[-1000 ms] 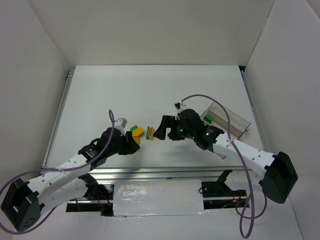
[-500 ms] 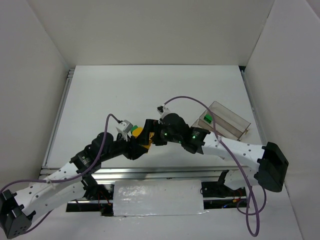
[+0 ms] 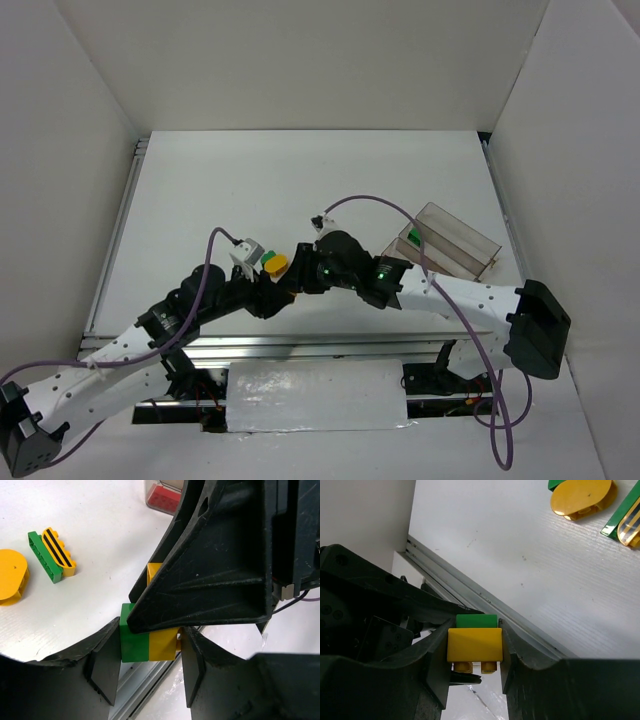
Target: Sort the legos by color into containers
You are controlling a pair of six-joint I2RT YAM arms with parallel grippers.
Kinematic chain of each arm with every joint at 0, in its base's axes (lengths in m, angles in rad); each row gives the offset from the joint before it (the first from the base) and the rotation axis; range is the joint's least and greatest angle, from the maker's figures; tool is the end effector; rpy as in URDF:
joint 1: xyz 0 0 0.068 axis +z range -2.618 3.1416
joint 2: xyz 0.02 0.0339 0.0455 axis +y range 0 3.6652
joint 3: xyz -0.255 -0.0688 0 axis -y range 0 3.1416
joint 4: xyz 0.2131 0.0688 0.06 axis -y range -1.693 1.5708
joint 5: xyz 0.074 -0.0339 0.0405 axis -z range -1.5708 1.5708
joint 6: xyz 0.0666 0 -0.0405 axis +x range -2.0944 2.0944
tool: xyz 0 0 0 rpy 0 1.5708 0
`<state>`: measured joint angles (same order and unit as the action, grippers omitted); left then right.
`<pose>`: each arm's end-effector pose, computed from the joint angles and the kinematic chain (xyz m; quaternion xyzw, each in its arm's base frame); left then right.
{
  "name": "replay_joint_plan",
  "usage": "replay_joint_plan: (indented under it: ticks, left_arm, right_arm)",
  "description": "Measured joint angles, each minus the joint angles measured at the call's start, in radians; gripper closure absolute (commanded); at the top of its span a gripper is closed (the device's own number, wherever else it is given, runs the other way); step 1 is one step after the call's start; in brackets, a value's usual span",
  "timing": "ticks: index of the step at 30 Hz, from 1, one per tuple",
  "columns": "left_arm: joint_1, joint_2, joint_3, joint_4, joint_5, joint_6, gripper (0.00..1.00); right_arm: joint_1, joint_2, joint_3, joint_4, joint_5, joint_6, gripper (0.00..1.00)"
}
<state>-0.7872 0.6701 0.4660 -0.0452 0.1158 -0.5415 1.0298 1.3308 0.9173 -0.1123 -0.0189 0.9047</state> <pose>0.1193 -0.1307 0.2529 0.1318 0.7779 -0.4137 0.4542 0.1535 0.2580 0.2599 -0.0589 0.8645 0.4155 0.2765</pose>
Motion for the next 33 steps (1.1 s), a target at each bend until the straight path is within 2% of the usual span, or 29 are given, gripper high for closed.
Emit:
replay_joint_plan:
  ticks: [1,3,4,10,15,19,23,27,30,31,33]
  left_arm:
    - [0.000,-0.001,0.001,-0.002,-0.002,0.000,0.54]
    - [-0.002,-0.007,0.006,-0.011,-0.011,0.007,0.07]
    - [-0.002,-0.011,0.010,-0.017,-0.016,0.010,0.00]
    - [-0.002,-0.025,0.060,-0.057,0.043,-0.011,0.01]
    - [-0.001,-0.004,0.118,-0.021,0.253,-0.016,0.01]
    - [-0.003,0.009,0.116,0.058,0.434,-0.043,0.03]
    - [-0.009,0.007,0.114,0.108,0.518,-0.062,0.13]
    - [-0.010,0.007,0.114,0.121,0.549,-0.067,0.19]
    - [-0.010,0.003,0.114,0.118,0.556,-0.068,0.34]
    - [-0.010,-0.001,0.114,0.115,0.556,-0.066,0.42]
    - [-0.010,-0.008,0.116,0.101,0.547,-0.061,0.52]
  right_arm:
    - [0.000,0.000,0.000,0.004,-0.003,-0.002,1.00]
    - [-0.001,-0.002,-0.004,0.024,-0.020,-0.016,1.00]
    - [-0.002,-0.006,-0.012,0.043,-0.035,-0.030,1.00]
    - [-0.055,-0.108,-0.122,0.196,-0.216,-0.164,1.00]
    - [-0.159,-0.269,-0.191,0.256,-0.441,-0.320,1.00]
    - [-0.178,-0.356,-0.192,0.321,-0.594,-0.398,1.00]
    - [-0.177,-0.376,-0.212,0.423,-0.699,-0.407,1.00]
    - [-0.177,-0.330,-0.219,0.473,-0.772,-0.402,1.00]
    - [-0.177,-0.297,-0.219,0.480,-0.803,-0.399,1.00]
    - [-0.177,-0.292,-0.219,0.481,-0.810,-0.397,1.00]
    - [-0.177,-0.291,-0.219,0.495,-0.826,-0.388,1.00]
